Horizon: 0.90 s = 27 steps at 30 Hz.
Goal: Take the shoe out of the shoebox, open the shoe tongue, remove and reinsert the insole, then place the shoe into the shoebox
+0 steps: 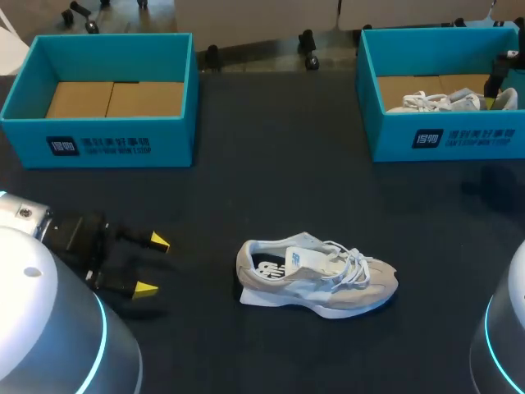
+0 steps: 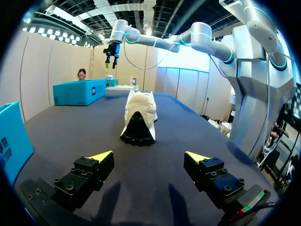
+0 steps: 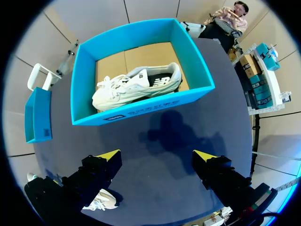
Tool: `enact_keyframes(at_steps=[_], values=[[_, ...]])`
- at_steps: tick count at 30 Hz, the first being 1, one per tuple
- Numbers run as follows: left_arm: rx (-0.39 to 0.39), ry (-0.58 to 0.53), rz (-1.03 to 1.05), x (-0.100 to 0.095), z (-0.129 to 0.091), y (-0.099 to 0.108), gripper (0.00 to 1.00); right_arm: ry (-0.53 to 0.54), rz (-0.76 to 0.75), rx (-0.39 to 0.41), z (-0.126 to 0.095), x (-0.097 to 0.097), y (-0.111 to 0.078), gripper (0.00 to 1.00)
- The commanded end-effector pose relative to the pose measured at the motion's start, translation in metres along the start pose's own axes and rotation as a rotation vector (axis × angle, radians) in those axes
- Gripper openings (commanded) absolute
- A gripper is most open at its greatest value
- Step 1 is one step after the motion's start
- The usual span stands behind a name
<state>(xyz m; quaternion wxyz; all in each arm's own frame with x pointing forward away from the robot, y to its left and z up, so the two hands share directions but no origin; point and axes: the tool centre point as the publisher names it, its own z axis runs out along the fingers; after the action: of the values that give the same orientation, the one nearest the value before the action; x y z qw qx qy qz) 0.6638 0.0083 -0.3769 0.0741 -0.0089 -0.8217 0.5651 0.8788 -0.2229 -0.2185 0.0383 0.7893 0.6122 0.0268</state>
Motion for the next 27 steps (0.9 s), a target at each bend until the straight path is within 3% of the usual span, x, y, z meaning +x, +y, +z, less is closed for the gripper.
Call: enact_keyframes(at_steps=[1, 13, 19, 27], values=[[0.025, 0.013, -0.012, -0.002, 0.003, 0.007, 1.0, -0.001, 0.001, -0.001, 0.0, 0.0, 0.0, 1.0], [0.025, 0.027, -0.018, -0.002, 0.003, 0.008, 1.0, -0.001, 0.001, -0.001, 0.0, 0.0, 0.0, 1.0], [0.089, 0.022, -0.04, -0.003, 0.011, 0.02, 1.0, -0.001, 0.001, -0.001, 0.0, 0.0, 0.0, 1.0], [0.128, -0.018, 0.003, 0.002, 0.02, 0.016, 1.0, -0.001, 0.001, -0.001, 0.0, 0.0, 0.0, 1.0]])
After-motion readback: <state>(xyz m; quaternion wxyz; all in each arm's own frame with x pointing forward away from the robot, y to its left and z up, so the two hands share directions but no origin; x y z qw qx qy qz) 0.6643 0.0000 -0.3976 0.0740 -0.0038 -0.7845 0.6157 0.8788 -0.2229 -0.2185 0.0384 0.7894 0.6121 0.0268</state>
